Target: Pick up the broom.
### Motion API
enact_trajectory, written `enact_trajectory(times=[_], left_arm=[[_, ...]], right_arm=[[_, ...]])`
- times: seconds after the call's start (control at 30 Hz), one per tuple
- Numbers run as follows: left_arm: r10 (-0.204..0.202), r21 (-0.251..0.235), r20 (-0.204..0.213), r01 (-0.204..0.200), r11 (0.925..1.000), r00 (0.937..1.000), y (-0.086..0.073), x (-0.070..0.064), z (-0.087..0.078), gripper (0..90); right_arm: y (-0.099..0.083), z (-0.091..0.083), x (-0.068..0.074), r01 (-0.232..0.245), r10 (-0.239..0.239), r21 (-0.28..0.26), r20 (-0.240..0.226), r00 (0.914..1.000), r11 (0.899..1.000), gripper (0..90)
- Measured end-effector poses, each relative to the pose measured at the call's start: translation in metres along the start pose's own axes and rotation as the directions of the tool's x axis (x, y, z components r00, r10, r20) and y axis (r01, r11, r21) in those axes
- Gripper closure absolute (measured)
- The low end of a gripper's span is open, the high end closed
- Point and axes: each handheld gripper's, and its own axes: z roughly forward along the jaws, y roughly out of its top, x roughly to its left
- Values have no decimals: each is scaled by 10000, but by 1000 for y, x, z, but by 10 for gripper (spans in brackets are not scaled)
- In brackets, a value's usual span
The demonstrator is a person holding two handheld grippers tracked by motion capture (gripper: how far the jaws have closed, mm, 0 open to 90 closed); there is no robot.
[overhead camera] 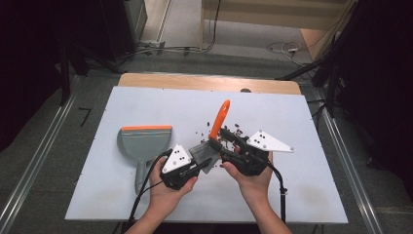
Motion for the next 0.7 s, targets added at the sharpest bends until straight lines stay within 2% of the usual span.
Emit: enact_trajectory(times=[0.23, 0.4, 0.5, 0.7], left_arm=[[100, 72, 154, -101, 9999, 9998, 0, 4, -2, 858], [29, 168, 247, -33, 9999, 9997, -1, 8, -2, 858], [-5, 220, 242, 0, 9998, 9997, -1, 11, -2, 858], [-107, 308, 247, 99, 9995, 9996, -1, 17, -5, 858]], right_arm=[[1, -1, -3, 275, -270, 149, -305, 9992, 9995, 448], [1, -2, -4, 307, -299, 134, -531, 9981, 9994, 437], [3, -3, -4, 191, -188, 28, -828, 9964, 9998, 423], [5, -6, -7, 242, -232, 87, -1028, 9944, 9997, 409]])
